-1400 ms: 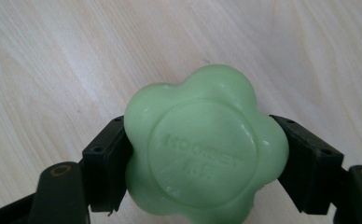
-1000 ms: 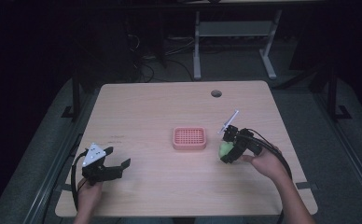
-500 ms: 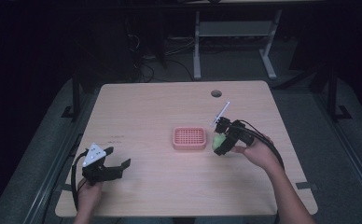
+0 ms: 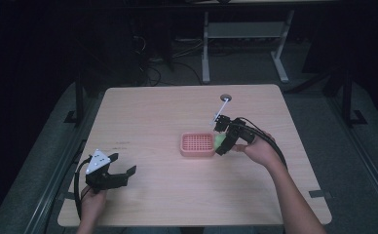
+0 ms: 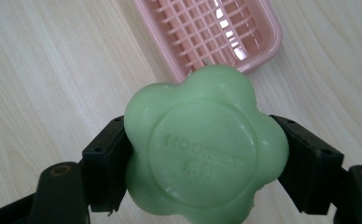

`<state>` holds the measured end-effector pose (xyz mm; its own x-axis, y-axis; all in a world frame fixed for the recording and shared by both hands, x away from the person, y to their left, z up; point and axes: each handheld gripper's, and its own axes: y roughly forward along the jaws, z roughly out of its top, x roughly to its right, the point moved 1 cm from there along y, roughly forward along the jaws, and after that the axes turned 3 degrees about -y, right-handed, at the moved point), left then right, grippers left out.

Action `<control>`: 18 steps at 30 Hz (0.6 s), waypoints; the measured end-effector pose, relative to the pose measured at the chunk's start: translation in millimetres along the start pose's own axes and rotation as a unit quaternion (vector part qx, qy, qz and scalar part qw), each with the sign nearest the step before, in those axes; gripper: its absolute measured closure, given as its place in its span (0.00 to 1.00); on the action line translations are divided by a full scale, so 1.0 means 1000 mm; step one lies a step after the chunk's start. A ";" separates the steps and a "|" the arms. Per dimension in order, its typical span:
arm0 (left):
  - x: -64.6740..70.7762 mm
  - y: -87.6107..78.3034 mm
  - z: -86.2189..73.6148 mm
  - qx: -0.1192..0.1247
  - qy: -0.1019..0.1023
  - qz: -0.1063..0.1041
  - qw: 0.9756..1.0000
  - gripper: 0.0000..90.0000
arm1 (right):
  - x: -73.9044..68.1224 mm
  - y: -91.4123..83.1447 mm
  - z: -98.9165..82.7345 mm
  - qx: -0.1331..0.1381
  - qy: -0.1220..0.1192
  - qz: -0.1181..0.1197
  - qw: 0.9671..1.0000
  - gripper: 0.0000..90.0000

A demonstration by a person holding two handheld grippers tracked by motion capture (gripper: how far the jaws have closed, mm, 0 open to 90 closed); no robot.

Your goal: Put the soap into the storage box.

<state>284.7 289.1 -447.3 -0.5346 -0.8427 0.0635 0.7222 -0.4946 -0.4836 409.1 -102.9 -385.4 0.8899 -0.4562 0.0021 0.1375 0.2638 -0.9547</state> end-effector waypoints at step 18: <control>0.000 -0.001 0.001 0.003 0.000 -0.002 1.000 0.16 | 0.004 0.006 0.033 0.009 -0.006 0.007 1.000 0.29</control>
<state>284.4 289.5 -446.4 -0.5369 -0.8412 0.0650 0.7230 -0.4984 -0.4785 427.6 -75.1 -381.2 0.8973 -0.4414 -0.0078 0.1320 0.2851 -0.9494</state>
